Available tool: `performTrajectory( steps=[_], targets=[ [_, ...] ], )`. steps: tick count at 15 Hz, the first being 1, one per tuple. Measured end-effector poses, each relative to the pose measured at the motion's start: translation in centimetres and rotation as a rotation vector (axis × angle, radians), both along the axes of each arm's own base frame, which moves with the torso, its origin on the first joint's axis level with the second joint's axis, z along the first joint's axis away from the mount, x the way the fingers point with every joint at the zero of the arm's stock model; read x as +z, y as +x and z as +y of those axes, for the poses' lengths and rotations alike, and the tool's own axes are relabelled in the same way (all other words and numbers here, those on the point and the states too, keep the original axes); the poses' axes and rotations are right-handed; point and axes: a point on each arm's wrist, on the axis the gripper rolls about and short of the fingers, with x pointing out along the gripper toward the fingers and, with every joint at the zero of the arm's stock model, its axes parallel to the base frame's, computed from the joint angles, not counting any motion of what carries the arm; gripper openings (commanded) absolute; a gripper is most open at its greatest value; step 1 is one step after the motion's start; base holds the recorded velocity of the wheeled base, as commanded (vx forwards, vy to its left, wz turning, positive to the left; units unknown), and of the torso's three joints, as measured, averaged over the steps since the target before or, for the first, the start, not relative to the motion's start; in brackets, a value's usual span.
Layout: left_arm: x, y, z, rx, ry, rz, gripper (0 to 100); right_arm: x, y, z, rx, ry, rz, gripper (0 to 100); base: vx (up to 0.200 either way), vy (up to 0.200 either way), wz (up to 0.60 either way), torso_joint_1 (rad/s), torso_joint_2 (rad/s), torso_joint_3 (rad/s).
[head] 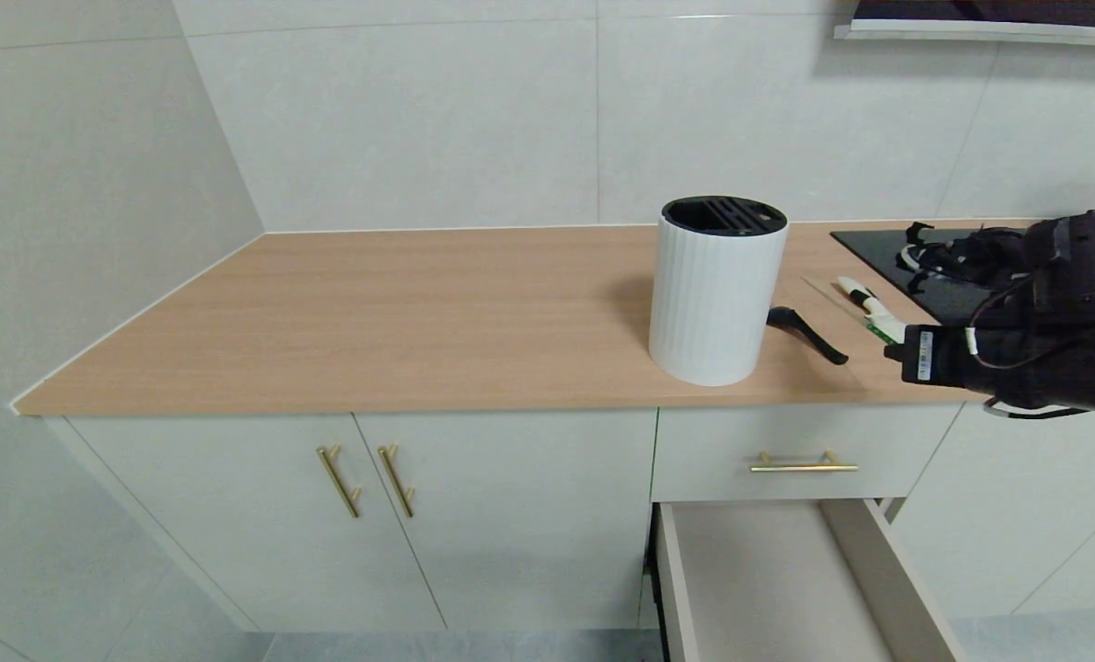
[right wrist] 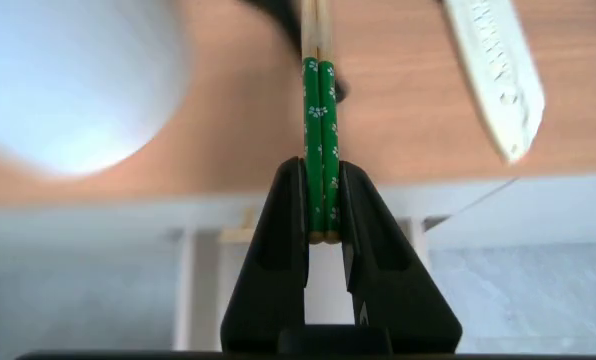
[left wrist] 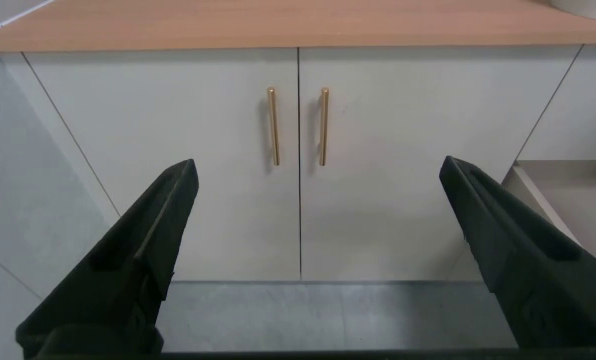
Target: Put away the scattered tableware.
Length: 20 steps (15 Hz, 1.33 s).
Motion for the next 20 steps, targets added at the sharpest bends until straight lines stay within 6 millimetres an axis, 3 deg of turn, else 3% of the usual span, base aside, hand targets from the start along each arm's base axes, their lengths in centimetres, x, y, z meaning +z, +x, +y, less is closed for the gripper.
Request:
performTrajectory(
  steps=[3,8,12,20],
  targets=[
    [0.0,0.0,0.0,0.000,0.000,0.000,100,2.1,-3.4,-0.6,0.166,0.084,0.039,0,0.000,0.000,0.00,0.000,0.00,0.000],
    [0.0,0.0,0.0,0.000,0.000,0.000,100,4.3,-7.1,-1.5,0.174,0.053,0.014,0,0.000,0.000,0.00,0.000,0.00,0.000],
    [0.0,0.0,0.0,0.000,0.000,0.000,100,5.0,-10.1,-1.9,0.218,-0.019,0.050,0,0.000,0.000,0.00,0.000,0.00,0.000],
    [0.0,0.0,0.0,0.000,0.000,0.000,100,4.5,-12.1,-1.4,0.294,-0.081,0.134,0,0.000,0.000,0.00,0.000,0.00,0.000]
  ],
)
